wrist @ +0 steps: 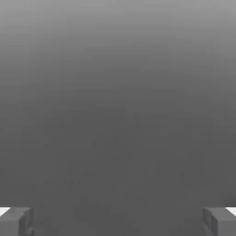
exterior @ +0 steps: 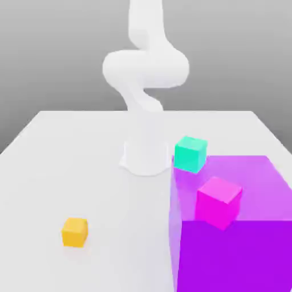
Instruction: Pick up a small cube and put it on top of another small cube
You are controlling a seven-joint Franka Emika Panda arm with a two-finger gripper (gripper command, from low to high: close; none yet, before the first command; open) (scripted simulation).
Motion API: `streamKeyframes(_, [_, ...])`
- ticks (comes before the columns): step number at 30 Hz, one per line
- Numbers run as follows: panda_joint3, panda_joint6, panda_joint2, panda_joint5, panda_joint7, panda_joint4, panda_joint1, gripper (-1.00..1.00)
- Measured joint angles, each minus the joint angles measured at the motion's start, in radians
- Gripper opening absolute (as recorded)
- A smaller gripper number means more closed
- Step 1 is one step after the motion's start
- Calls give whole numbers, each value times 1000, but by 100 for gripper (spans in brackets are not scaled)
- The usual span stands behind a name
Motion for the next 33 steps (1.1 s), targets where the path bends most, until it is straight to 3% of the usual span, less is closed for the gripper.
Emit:
streamKeyframes(12, [363,58,278,16,402,-120,42,0])
streamKeyframes(21, [676,130,496,-78,807,-235,71,0])
streamKeyframes(26, [793,263,653,-107,1096,-386,99,0])
streamKeyframes(28, [794,335,677,-58,1141,-454,104,0])
streamKeyframes(33, [722,528,661,172,1110,-617,108,0])
